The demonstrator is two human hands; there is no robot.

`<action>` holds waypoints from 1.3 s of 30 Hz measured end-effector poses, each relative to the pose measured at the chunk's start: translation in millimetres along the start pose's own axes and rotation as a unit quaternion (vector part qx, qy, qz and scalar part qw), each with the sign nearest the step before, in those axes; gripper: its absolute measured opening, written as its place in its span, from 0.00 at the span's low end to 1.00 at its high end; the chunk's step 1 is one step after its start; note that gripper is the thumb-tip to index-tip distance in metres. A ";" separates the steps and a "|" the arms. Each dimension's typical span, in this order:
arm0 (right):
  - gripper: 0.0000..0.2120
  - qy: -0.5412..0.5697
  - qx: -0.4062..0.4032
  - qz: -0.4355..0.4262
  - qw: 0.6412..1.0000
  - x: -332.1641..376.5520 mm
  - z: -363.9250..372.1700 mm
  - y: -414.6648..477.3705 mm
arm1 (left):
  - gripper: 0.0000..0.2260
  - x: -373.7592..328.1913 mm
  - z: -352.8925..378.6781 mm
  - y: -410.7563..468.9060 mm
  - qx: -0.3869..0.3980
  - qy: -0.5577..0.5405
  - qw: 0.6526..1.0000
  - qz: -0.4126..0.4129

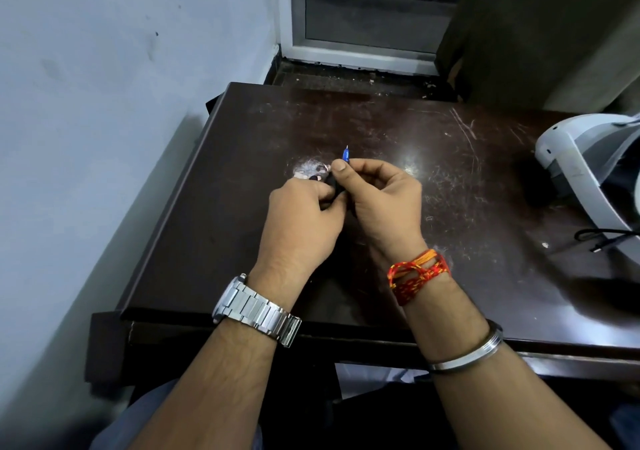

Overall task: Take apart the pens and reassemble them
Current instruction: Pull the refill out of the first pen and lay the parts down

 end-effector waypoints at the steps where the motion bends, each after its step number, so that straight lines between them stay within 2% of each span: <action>1: 0.03 -0.014 0.008 -0.006 1.000 0.8 0.4 0.0 | 0.14 -0.1 0.3 -0.3 0.003 0.004 1.000 0.001; 5: 0.09 -0.056 0.042 -0.024 0.997 2.9 1.8 -0.2 | 0.20 -0.2 0.8 1.1 0.022 0.004 1.000 0.007; 7: 0.10 -0.062 0.053 -0.016 0.997 2.9 2.6 0.3 | 0.18 -1.5 -1.2 1.6 0.023 -0.005 1.000 0.017; 9: 0.04 -0.057 0.053 0.003 0.997 1.4 3.9 0.4 | 0.13 -2.0 -3.2 1.5 0.018 -0.006 1.000 0.018; 12: 0.12 -0.047 0.029 0.012 0.998 -2.6 5.1 -1.5 | 0.14 -0.8 -2.5 1.1 0.017 -0.001 1.000 0.016; 16: 0.07 -0.032 0.038 0.002 0.999 -1.2 5.5 -2.0 | 0.13 -0.1 1.4 1.2 0.016 0.003 1.000 0.016; 22: 0.13 -0.040 0.031 -0.005 0.999 0.9 6.0 -3.5 | 0.09 1.5 -0.5 2.7 0.005 -0.004 1.000 0.010; 27: 0.06 -0.029 0.016 0.006 0.999 0.1 4.1 -1.6 | 0.09 -1.6 -1.0 1.8 0.002 -0.014 1.000 0.018; 30: 0.11 -0.034 0.019 -0.004 0.999 0.6 5.6 -4.2 | 0.10 0.8 -0.9 2.7 0.003 0.003 1.000 0.010; 36: 0.05 -0.044 0.009 -0.014 0.999 0.4 5.3 -3.9 | 0.12 0.3 -0.7 2.4 0.001 0.002 1.000 0.002; 39: 0.08 -0.047 0.012 -0.031 0.998 2.0 6.1 -5.8 | 0.12 2.1 -0.9 3.1 0.003 0.010 1.000 0.000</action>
Point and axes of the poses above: each hand's wrist, its own y-axis towards the middle knuckle, its own z-axis out of the palm, x = y × z, the point moved 4 cm from there along y, towards the middle knuckle, and after that the axes turned 10 degrees about -x, right-handed, at the moved point
